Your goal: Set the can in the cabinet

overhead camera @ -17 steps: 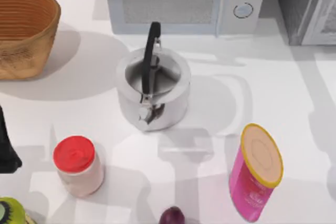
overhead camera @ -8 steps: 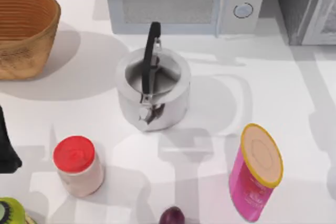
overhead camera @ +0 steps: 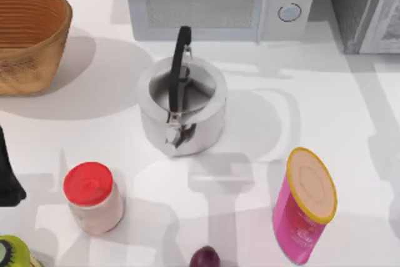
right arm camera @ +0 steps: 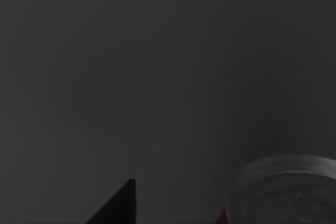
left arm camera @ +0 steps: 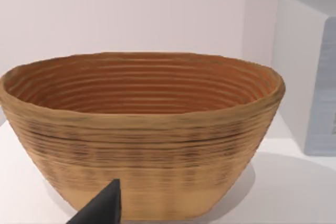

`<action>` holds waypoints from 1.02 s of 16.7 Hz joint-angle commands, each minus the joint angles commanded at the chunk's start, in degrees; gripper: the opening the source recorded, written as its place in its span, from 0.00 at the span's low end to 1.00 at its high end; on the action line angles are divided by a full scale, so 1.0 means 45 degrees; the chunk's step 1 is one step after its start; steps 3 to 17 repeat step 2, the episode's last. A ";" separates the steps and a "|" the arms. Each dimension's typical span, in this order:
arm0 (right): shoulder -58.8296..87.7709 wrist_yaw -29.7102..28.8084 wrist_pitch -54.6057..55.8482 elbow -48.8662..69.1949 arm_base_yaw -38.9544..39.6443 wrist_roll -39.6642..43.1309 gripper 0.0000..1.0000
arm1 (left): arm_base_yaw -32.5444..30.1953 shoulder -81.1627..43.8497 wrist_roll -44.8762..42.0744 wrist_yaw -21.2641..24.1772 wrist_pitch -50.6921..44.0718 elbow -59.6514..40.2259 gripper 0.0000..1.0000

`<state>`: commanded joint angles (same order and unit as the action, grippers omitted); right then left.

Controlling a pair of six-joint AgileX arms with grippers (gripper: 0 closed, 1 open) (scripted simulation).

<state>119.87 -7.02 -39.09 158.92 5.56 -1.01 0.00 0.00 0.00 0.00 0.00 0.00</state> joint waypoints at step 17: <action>0.0000 0.0000 0.0000 0.0000 0.0000 0.0000 1.00 | 0.0000 0.0000 0.0000 0.0000 0.0000 0.0000 1.00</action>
